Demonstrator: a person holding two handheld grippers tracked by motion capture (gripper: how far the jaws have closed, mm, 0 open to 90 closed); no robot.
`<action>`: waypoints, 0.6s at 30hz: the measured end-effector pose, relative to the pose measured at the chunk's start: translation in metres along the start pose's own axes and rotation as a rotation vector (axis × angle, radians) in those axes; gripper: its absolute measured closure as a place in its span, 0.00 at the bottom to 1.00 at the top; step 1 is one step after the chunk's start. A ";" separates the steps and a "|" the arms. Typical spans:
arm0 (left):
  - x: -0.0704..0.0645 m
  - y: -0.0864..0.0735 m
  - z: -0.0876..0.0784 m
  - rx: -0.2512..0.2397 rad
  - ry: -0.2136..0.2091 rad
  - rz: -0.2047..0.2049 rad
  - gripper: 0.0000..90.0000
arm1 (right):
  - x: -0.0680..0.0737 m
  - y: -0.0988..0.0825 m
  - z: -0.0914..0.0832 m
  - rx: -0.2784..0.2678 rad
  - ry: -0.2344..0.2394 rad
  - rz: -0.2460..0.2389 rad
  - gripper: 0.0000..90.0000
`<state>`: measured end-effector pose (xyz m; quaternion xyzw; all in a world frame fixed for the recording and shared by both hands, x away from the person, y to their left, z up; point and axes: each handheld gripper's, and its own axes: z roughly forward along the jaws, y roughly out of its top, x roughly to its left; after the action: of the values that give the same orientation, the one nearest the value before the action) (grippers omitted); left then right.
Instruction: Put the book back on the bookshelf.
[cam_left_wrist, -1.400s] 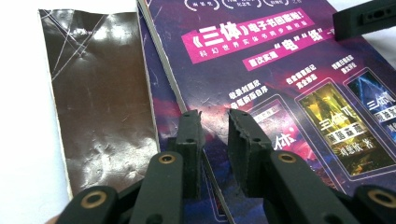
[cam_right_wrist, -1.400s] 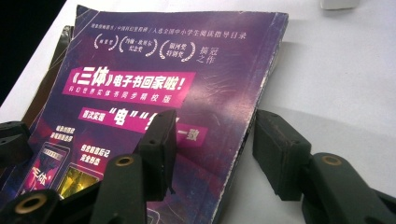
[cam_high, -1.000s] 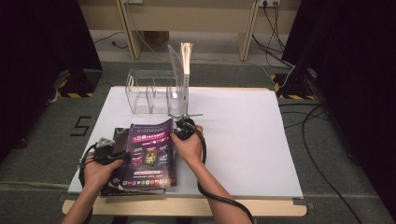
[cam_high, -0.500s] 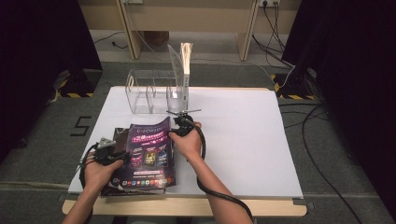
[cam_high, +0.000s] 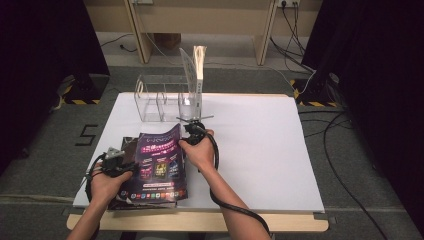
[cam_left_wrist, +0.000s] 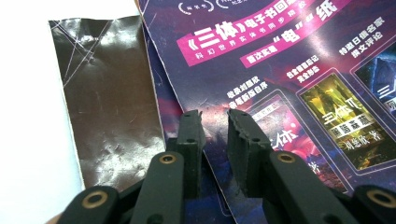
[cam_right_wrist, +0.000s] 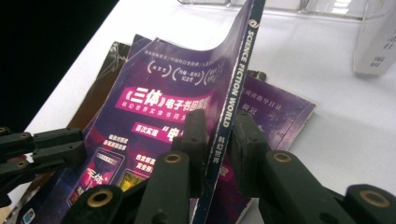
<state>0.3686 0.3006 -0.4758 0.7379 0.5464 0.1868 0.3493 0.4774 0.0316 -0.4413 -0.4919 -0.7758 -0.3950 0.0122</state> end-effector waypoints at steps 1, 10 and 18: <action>0.000 0.000 0.000 -0.001 -0.001 -0.002 0.82 | 0.000 0.000 0.002 0.002 -0.001 -0.001 0.85; 0.001 0.000 0.000 -0.005 -0.006 -0.009 0.82 | -0.003 0.001 0.005 0.036 0.012 0.032 0.87; 0.002 -0.001 0.002 -0.023 -0.043 -0.025 0.82 | 0.007 0.003 -0.008 -0.032 0.040 0.025 0.92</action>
<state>0.3695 0.3024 -0.4783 0.7309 0.5457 0.1728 0.3717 0.4735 0.0321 -0.4309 -0.4939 -0.7626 -0.4170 0.0249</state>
